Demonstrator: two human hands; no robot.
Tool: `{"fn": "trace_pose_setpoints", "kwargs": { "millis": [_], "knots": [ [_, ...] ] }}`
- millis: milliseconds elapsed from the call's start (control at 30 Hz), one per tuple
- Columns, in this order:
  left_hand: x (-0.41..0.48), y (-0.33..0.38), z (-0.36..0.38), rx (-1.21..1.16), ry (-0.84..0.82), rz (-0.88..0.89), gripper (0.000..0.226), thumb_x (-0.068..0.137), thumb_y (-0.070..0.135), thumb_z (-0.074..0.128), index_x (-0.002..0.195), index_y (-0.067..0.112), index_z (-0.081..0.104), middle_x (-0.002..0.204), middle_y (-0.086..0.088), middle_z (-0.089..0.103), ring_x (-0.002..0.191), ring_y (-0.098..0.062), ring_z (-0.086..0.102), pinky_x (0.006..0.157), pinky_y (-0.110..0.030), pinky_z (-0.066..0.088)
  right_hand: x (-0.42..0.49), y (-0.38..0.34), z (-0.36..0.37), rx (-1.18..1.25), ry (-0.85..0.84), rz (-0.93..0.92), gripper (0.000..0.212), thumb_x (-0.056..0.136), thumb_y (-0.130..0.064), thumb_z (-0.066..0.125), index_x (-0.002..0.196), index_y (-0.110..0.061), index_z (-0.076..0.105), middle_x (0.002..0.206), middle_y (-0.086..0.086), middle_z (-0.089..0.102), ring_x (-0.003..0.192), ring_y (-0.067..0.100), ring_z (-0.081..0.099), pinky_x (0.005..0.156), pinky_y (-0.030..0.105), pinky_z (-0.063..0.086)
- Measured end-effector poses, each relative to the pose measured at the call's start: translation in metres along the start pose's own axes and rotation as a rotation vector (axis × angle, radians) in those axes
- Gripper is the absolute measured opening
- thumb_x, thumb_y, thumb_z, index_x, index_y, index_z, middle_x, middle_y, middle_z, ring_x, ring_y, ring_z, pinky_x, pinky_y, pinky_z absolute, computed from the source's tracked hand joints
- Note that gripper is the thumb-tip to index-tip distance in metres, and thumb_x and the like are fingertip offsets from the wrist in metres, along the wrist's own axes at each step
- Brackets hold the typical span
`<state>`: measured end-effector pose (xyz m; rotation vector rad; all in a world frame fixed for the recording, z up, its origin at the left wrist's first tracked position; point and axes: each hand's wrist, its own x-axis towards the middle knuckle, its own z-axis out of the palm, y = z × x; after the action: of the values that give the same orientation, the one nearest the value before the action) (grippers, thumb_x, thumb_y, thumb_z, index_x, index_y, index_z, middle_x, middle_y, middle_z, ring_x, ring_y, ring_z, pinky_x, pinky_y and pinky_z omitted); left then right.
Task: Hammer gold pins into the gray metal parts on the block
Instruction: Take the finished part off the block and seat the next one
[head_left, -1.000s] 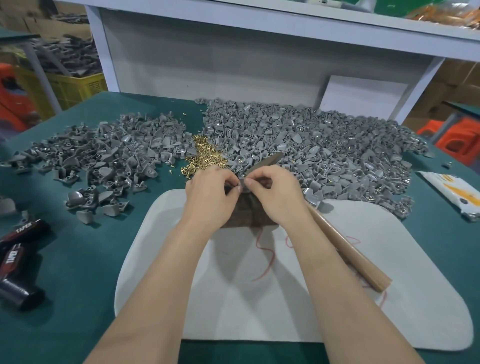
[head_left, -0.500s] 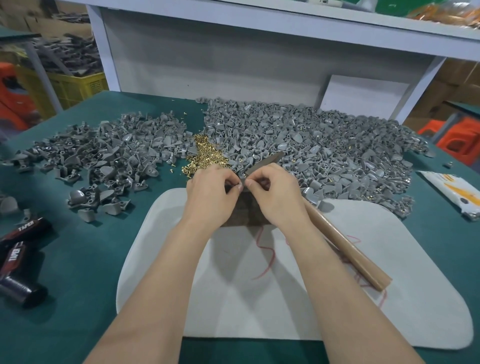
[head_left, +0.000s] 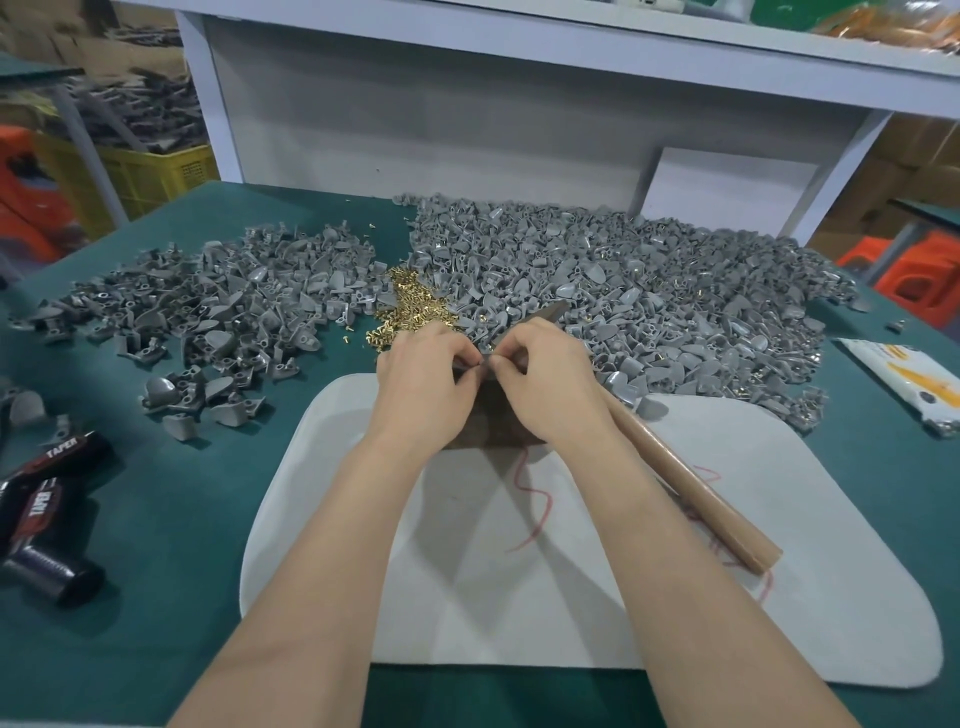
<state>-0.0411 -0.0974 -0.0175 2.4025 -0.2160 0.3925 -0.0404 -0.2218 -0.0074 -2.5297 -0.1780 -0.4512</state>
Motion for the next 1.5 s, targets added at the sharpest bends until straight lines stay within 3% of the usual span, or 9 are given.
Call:
{"fn": "trace_pose_setpoints", "kwargs": {
  "millis": [133, 267, 400, 567, 867, 1500],
  "knots": [
    [0.0, -0.001, 0.0, 0.02, -0.007, -0.012, 0.008, 0.088, 0.029, 0.064, 0.089, 0.023, 0.068, 0.101, 0.004, 0.059, 0.106, -0.024, 0.051, 0.092, -0.04, 0.039, 0.002, 0.008, -0.008, 0.13, -0.09, 0.05, 0.014, 0.09, -0.018, 0.06, 0.092, -0.015, 0.074, 0.092, -0.002, 0.068, 0.091, 0.015, 0.06, 0.085, 0.027, 0.044],
    [-0.001, -0.002, 0.001, 0.007, -0.003, -0.021, 0.005, 0.087, 0.029, 0.065, 0.087, 0.025, 0.067, 0.099, 0.006, 0.058, 0.106, -0.024, 0.05, 0.092, -0.041, 0.038, 0.001, 0.015, -0.016, 0.314, -0.067, 0.113, 0.018, 0.091, -0.01, 0.057, 0.099, -0.011, 0.073, 0.095, 0.002, 0.072, 0.094, 0.019, 0.065, 0.093, 0.041, 0.048],
    [-0.001, -0.001, 0.001, 0.011, 0.002, -0.018, 0.005, 0.087, 0.029, 0.065, 0.086, 0.024, 0.068, 0.1, 0.005, 0.059, 0.106, -0.025, 0.051, 0.091, -0.041, 0.039, 0.0, 0.011, -0.011, 0.245, -0.034, 0.086, 0.008, 0.085, -0.017, 0.066, 0.086, -0.018, 0.073, 0.081, -0.008, 0.068, 0.085, 0.012, 0.064, 0.089, 0.034, 0.049],
    [-0.001, -0.001, 0.0, 0.014, 0.0, -0.015, 0.007, 0.087, 0.028, 0.064, 0.088, 0.023, 0.068, 0.102, 0.003, 0.06, 0.107, -0.025, 0.051, 0.093, -0.043, 0.04, -0.001, 0.005, -0.002, 0.16, -0.022, 0.06, 0.006, 0.085, -0.02, 0.065, 0.085, -0.018, 0.071, 0.092, 0.001, 0.063, 0.085, 0.016, 0.061, 0.087, 0.035, 0.047],
    [0.0, -0.002, 0.003, 0.02, 0.009, -0.008, 0.007, 0.087, 0.03, 0.063, 0.086, 0.024, 0.068, 0.1, 0.005, 0.059, 0.105, -0.025, 0.051, 0.09, -0.039, 0.039, -0.004, 0.008, 0.002, 0.123, 0.038, 0.005, 0.006, 0.086, -0.018, 0.063, 0.081, -0.018, 0.066, 0.086, -0.002, 0.057, 0.075, 0.011, 0.05, 0.073, 0.024, 0.038],
    [-0.001, 0.001, 0.003, 0.056, 0.019, -0.021, 0.009, 0.088, 0.031, 0.061, 0.089, 0.025, 0.067, 0.103, 0.005, 0.058, 0.109, -0.024, 0.048, 0.088, -0.037, 0.032, -0.009, 0.008, 0.004, 0.11, 0.091, -0.068, 0.003, 0.085, -0.01, 0.063, 0.083, -0.011, 0.064, 0.08, -0.005, 0.051, 0.073, 0.011, 0.045, 0.072, 0.025, 0.037]
  ]
}}
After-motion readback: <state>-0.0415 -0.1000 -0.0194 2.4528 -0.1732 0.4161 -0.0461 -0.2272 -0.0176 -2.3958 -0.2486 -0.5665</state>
